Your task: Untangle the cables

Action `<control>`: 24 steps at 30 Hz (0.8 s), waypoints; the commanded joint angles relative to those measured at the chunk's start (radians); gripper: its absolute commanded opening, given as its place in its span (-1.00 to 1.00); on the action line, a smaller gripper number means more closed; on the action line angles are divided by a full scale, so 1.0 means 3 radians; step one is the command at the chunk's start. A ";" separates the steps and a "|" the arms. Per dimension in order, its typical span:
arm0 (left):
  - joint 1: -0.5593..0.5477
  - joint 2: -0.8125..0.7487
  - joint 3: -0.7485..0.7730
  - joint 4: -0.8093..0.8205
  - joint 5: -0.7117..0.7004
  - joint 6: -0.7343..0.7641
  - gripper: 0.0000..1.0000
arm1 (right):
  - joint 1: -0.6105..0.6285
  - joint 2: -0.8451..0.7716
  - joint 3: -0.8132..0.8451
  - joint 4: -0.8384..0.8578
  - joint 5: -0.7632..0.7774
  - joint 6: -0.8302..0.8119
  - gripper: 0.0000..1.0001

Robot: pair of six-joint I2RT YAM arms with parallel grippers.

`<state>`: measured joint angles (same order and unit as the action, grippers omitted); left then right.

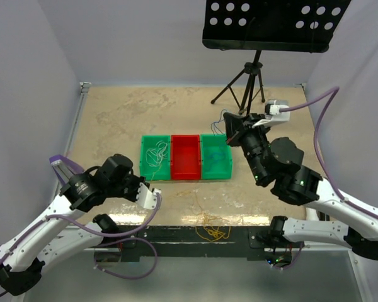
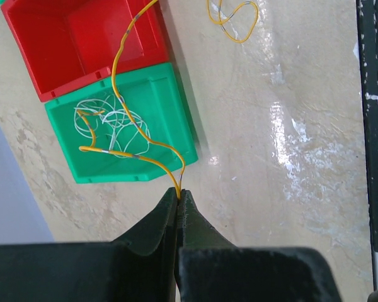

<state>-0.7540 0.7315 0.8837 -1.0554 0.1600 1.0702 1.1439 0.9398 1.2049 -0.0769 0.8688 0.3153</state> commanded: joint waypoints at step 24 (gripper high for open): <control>0.0008 -0.0158 0.0245 -0.0317 -0.0140 0.0436 -1.00 | -0.0551 0.0314 -0.0371 0.0855 -0.0293 -0.0059 -1.00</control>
<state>-0.7540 0.6994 0.9527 -1.1336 0.1249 1.1721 0.9840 1.0561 1.0080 0.1360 0.8139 0.3019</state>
